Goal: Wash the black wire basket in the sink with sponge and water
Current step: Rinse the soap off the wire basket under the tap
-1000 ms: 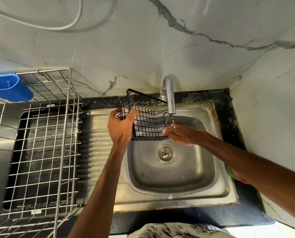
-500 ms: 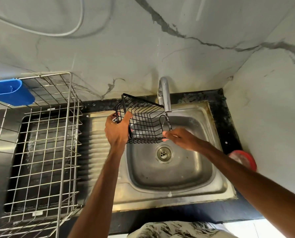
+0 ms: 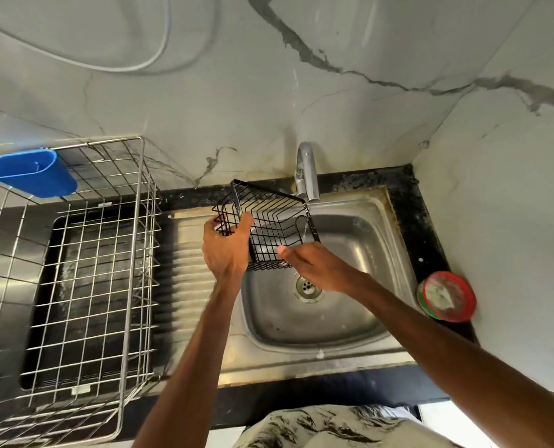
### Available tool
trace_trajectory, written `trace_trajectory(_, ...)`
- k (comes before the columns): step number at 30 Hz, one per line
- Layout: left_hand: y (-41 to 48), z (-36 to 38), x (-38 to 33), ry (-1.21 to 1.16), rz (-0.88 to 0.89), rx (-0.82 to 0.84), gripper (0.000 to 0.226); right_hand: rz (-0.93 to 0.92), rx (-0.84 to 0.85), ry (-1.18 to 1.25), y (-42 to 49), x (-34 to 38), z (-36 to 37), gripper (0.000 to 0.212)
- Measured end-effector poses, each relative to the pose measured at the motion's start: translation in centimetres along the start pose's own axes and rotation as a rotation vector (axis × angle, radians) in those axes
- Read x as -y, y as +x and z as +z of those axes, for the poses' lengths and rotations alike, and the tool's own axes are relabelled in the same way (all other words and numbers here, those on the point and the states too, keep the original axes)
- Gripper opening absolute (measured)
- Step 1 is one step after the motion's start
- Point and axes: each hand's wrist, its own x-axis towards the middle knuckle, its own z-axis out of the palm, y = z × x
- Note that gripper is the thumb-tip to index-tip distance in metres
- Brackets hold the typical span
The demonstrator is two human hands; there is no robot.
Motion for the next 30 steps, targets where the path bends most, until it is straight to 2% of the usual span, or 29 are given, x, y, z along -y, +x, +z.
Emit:
trace_trajectory(3, -0.4, -0.2, 0.4, -0.003, -0.027, -0.001, 0.068, 0.027, 0.023, 0.073, 0.2, 0.8, 0.3, 0.071)
trace_trajectory(8, -0.4, -0.9, 0.3, -0.062, -0.043, 0.036, 0.082, -0.017, -0.023, 0.137, -0.4, 1.2, -1.0, 0.040)
trace_trajectory(14, -0.5, -2.0, -0.3, -0.064, -0.016, 0.050, 0.055, -0.020, -0.206, 0.066, -1.3, -0.5, -1.6, 0.027)
trace_trajectory(19, -1.5, -1.3, -0.1, -0.132, -0.085, 0.134, 0.085, 0.103, -0.260, 0.064, -1.6, -2.7, -1.0, 0.021)
trace_trajectory(21, -1.3, -1.1, 0.4, -0.140, -0.107, 0.146, 0.091, 0.218, -0.333, 0.181, -1.1, -4.2, -1.3, 0.016)
trace_trajectory(24, -0.9, -0.9, 0.9, -0.181, -0.140, 0.142, 0.095, 0.388, -0.465, 0.433, 0.9, -5.3, -2.5, 0.023)
trace_trajectory(30, 0.3, -0.9, 1.1, -0.142, -0.145, 0.141, 0.094, 0.511, -0.403, 0.830, 6.3, -5.7, -4.2, 0.039)
